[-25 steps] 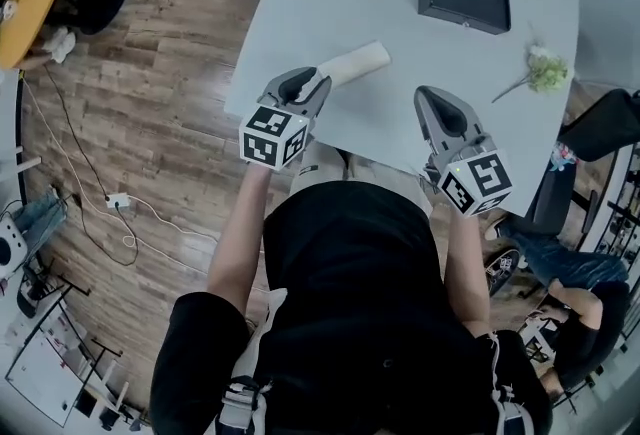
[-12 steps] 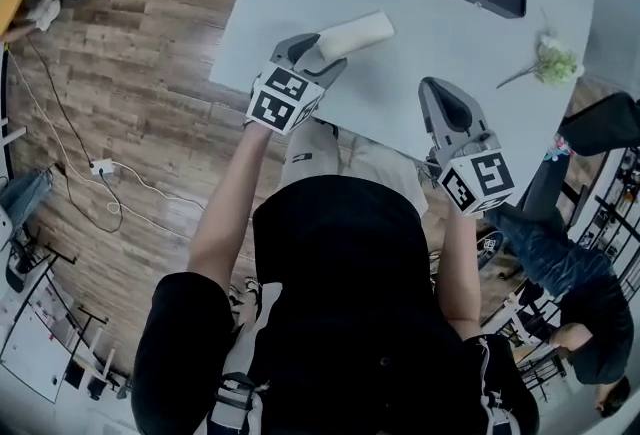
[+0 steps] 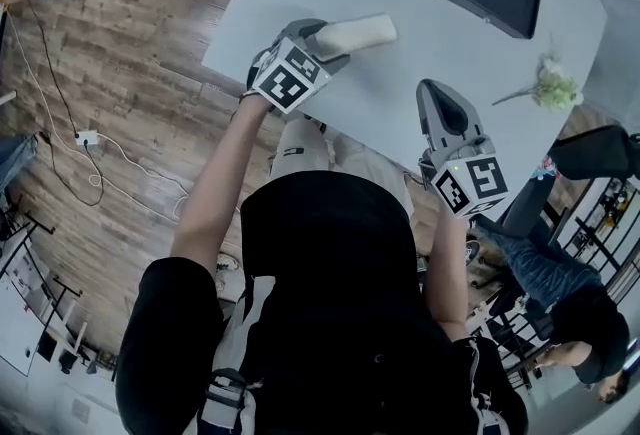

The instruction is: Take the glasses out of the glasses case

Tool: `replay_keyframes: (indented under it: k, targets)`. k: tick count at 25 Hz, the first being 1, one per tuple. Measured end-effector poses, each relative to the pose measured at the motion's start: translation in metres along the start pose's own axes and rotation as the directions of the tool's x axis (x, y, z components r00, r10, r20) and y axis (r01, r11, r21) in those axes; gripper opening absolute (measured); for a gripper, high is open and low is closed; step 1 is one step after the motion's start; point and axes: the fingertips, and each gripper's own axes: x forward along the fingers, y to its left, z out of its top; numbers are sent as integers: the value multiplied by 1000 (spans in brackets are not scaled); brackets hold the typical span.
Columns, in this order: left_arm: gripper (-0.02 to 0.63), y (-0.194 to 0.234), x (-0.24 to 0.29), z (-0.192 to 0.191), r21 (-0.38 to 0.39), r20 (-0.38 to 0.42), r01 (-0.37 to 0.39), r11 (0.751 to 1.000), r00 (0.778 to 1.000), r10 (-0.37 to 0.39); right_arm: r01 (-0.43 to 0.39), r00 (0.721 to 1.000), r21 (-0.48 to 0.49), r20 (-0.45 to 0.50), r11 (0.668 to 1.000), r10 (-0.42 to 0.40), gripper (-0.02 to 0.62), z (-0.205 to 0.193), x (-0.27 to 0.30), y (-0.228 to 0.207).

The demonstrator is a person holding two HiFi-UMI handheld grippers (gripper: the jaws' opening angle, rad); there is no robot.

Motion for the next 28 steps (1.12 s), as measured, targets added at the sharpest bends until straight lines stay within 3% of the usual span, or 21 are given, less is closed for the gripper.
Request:
replay_keyframes:
  k: [11, 16, 28]
  targets:
    - [298, 7, 32, -9, 27, -119, 33, 999, 992, -29, -46, 999, 12, -25, 999, 46, 18, -2, 13, -21]
    - [298, 12, 48, -16, 18, -150, 22, 1000, 988, -19, -64, 998, 13, -26, 998, 65, 18, -7, 20, -32]
    - [296, 10, 51, -18, 85, -219, -26, 996, 975, 44, -96, 995, 11, -19, 995, 96, 18, -4, 20, -40]
